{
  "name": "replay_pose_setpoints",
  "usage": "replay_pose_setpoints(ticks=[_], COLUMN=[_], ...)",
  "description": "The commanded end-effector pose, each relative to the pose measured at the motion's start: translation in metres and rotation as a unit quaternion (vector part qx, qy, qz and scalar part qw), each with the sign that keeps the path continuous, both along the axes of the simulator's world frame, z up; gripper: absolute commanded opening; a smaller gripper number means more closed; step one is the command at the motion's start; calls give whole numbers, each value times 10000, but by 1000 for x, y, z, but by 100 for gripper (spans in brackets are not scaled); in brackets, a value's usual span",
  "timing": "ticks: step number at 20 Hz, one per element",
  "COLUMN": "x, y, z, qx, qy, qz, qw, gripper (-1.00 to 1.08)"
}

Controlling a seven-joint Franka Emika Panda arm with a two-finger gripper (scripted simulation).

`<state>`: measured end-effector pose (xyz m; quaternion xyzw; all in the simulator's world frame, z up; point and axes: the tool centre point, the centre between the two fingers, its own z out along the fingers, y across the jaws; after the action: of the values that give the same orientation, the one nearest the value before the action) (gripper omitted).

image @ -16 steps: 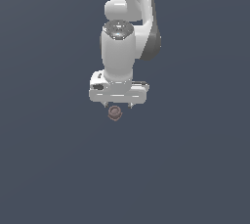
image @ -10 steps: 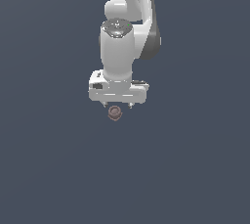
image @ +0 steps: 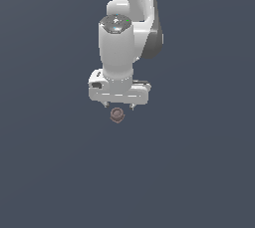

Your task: Pick up the object and move it to a goal position.

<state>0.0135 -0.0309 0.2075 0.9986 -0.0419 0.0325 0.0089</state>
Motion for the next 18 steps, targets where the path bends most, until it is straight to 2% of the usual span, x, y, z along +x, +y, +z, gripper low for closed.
replay_pose_setpoints(ticks=[1,10,18], x=[-1,-18,-47], y=[0,-6,-15], z=[-4,-40,-90], qx=[11,97,166], qy=[10,95,218], qz=[-63,-746,-1749], qw=[10000,9971,9842], gripper=[100,100,100])
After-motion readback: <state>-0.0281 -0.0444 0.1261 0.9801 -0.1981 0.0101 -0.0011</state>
